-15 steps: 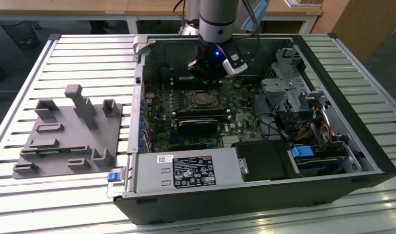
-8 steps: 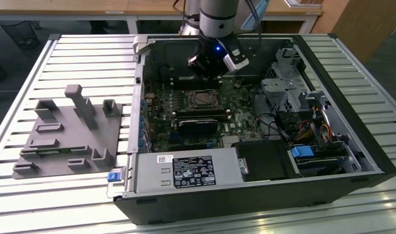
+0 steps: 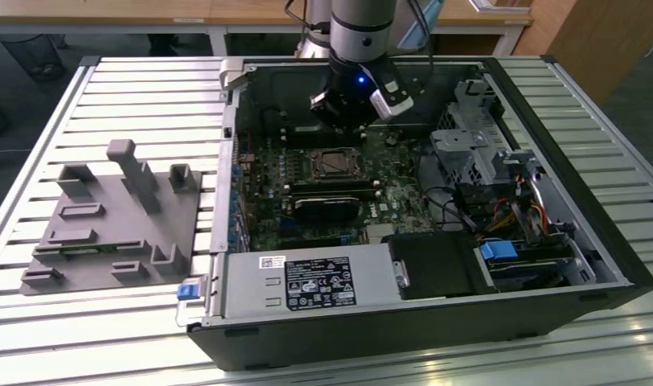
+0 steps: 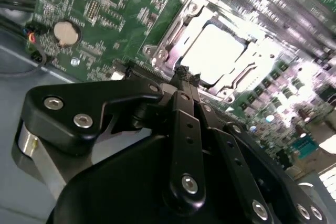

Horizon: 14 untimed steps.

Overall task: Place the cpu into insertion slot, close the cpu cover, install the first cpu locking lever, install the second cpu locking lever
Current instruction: 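Install the second cpu locking lever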

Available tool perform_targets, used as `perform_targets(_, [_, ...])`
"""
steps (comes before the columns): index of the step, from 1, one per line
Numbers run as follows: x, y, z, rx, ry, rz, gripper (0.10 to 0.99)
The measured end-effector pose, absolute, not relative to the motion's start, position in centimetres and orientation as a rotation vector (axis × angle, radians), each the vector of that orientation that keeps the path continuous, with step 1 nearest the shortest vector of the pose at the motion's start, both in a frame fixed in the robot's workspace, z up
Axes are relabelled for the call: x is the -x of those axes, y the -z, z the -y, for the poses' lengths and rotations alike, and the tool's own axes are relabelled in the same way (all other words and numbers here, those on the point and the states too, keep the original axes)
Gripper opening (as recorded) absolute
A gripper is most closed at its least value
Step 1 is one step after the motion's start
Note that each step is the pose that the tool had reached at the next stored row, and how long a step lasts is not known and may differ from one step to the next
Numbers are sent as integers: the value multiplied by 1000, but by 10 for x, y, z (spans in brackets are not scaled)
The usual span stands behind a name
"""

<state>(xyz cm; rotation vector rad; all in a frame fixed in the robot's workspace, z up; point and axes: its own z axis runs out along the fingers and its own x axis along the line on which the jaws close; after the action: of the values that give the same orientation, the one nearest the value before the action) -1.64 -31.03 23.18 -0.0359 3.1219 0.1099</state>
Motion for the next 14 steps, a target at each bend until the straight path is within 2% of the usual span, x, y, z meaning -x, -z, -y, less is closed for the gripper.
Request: perform_targets(14, [16,-232,344,36,-110,-3124,106])
